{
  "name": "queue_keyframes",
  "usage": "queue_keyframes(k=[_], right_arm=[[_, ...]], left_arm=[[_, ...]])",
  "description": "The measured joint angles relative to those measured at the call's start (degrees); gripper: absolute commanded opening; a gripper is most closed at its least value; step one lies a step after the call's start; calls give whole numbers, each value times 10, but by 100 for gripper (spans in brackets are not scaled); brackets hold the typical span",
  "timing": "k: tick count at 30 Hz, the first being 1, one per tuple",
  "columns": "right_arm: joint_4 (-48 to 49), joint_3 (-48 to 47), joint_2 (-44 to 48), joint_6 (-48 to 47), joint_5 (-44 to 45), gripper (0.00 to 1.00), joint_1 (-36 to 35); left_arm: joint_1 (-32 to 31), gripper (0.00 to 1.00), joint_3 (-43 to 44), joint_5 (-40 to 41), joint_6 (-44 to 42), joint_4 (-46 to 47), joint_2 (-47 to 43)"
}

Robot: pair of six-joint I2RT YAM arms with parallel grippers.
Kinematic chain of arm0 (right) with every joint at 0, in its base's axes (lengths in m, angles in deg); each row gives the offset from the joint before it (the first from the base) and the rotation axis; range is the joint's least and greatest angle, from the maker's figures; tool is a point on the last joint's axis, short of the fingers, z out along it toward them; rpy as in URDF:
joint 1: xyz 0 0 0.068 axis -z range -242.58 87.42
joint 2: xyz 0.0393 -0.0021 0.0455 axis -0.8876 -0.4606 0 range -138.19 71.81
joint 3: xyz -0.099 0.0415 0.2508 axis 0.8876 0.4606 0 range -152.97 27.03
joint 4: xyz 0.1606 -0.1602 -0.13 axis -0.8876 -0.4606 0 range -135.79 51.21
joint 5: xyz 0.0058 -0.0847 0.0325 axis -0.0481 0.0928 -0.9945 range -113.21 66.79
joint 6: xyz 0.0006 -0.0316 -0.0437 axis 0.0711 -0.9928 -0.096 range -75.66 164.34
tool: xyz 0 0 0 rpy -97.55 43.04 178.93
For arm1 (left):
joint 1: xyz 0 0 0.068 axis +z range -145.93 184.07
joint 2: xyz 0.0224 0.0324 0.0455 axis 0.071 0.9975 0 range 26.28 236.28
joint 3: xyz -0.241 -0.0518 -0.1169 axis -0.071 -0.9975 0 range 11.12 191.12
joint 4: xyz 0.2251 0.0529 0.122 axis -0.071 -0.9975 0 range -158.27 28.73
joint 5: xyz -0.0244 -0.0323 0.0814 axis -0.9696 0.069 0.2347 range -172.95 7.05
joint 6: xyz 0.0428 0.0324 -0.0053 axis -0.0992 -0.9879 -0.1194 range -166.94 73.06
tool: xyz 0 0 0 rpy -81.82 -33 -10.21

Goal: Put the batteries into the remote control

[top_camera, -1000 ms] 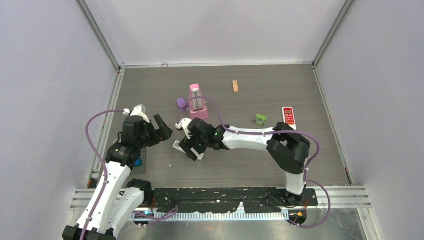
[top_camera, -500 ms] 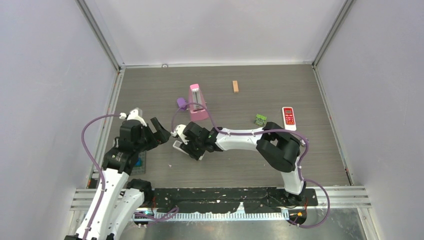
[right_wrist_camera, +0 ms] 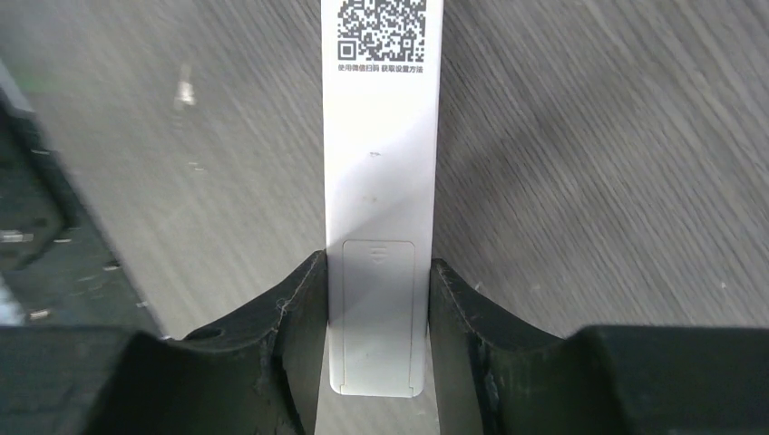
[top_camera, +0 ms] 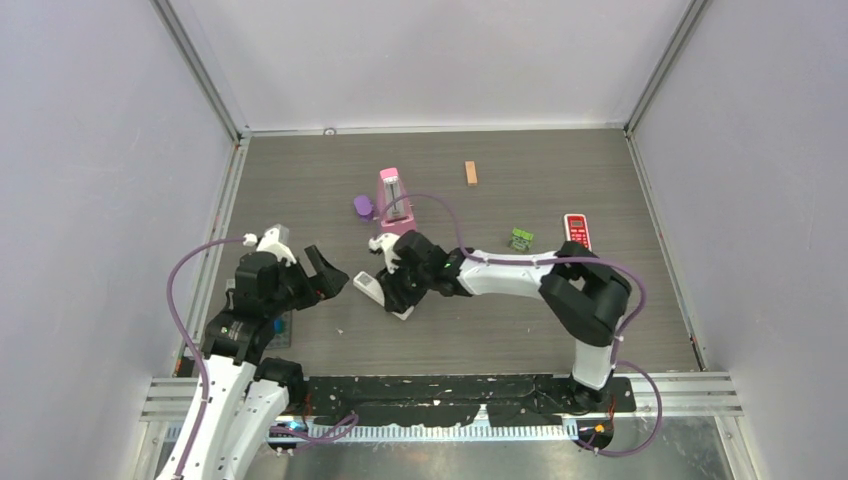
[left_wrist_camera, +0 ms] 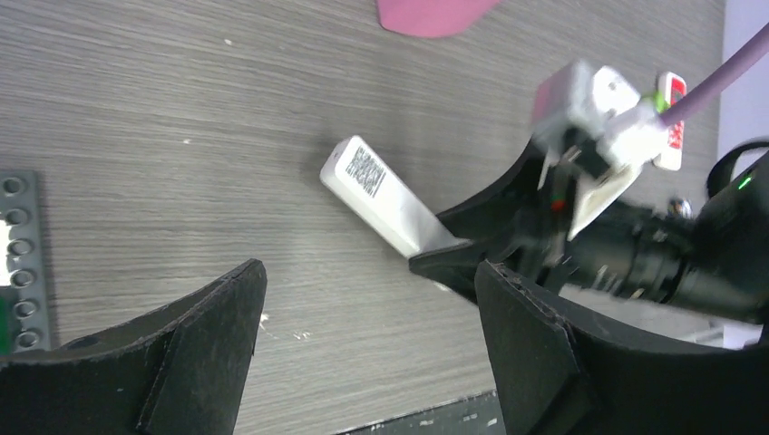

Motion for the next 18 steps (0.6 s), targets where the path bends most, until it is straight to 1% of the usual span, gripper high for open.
queue_keyframes(k=[2,6,7,8,11,14,18], right_arm=[[24,27,31,35,-44,16,21],[122,81,104,129,-155,16,66],[164,96,125,167,-191,16,73],[183,102,134,183,-205,16,80],[290,124,164,278,-275,16,87],[400,140,170,374,-317,16,87],[520,158,164,487,-344,16,92]], left_arm=[[0,87,0,-29,-10,1,0],[0,87,0,-112,-23,21,1],[0,87,0,-135,-23,32,1],[0,87,0,-157,-21,45,1],[0,87,0,-196,-7,83,1],[0,84,4,-225,21,124,1],[0,73,14,-246,57,178,2]])
